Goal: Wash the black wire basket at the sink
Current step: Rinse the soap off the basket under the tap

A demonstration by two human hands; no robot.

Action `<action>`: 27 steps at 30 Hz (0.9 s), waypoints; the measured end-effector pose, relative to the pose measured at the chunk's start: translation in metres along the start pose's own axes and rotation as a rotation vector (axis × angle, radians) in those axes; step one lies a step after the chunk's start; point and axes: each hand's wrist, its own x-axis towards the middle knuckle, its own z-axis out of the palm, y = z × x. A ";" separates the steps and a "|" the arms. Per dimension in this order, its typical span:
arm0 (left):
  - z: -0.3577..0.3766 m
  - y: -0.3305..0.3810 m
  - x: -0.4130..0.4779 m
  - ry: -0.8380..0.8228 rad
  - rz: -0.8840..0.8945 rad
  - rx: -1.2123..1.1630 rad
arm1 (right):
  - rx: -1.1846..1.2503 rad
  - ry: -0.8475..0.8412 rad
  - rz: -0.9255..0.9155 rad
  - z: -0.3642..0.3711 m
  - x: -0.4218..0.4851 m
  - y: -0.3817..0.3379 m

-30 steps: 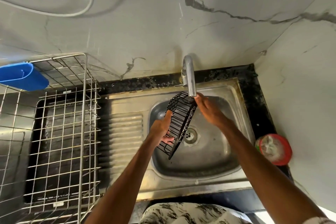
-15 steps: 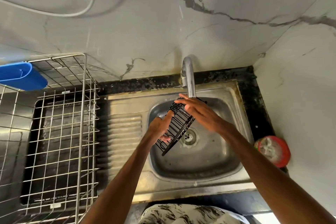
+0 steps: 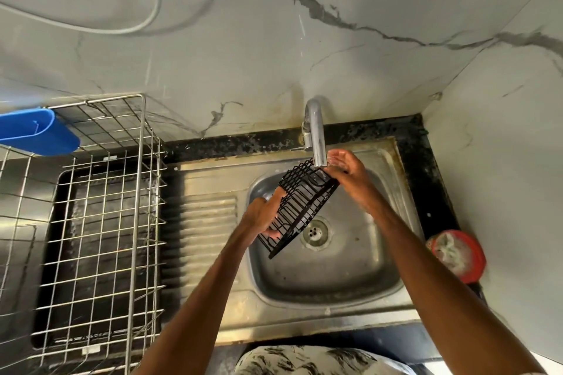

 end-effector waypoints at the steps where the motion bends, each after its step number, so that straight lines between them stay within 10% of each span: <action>1: -0.003 0.002 -0.001 -0.018 0.020 -0.015 | 0.002 -0.010 0.084 -0.002 0.000 -0.004; 8: -0.017 -0.006 0.017 -0.099 -0.013 -0.095 | -0.218 -0.226 0.233 -0.023 0.005 -0.032; 15: -0.021 -0.015 0.005 -0.151 -0.061 -0.428 | -0.334 0.017 0.166 -0.006 -0.014 -0.042; 27: -0.003 0.032 0.003 0.005 0.049 -0.115 | -0.620 0.330 0.044 0.041 -0.038 -0.064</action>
